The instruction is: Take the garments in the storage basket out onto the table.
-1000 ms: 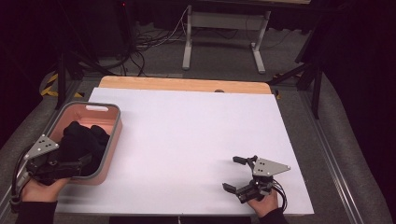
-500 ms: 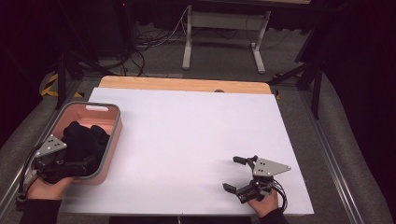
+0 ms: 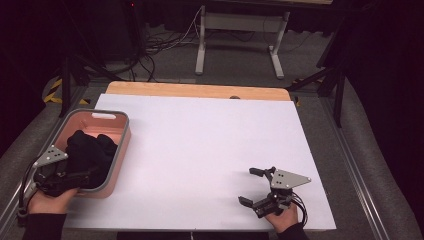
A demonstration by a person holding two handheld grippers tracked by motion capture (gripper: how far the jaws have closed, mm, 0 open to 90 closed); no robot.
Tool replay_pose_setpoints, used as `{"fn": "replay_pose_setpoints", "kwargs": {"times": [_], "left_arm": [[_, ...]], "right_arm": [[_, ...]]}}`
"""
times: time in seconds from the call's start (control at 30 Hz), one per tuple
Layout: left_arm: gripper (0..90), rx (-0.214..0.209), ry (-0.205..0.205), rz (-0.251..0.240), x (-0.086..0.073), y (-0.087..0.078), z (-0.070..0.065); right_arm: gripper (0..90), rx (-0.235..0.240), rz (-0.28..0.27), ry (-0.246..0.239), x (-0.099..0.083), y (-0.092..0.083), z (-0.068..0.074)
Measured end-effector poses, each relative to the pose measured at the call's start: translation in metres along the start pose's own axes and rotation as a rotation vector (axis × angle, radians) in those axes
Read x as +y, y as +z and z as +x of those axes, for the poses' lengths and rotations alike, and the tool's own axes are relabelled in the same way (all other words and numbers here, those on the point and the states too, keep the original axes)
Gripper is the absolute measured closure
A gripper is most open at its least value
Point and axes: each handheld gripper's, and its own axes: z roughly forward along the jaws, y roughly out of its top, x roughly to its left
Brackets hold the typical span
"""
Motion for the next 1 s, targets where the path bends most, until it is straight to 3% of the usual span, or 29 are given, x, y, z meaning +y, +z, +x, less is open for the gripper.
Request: {"fn": "replay_pose_setpoints", "kwargs": {"times": [0.1,0.33,0.77,1.0], "left_arm": [[41.2,0.006,0.007,-0.002,0.0,-0.001,-0.001],[52.1,0.036,0.015,0.0,0.0,-0.003,-0.002],[57.9,0.076,0.041,-0.015,0.003,-0.007,-0.007],[58.3,0.095,0.035,-0.053,0.009,-0.013,-0.008]], "right_arm": [[0.9,0.0,-0.001,0.002,0.0,0.0,0.0],[0.9,-0.001,0.004,0.006,0.0,0.001,0.0],[0.9,-0.002,0.0,0.007,0.0,0.001,-0.001],[0.9,-0.002,-0.003,0.006,0.0,0.0,0.0]]}}
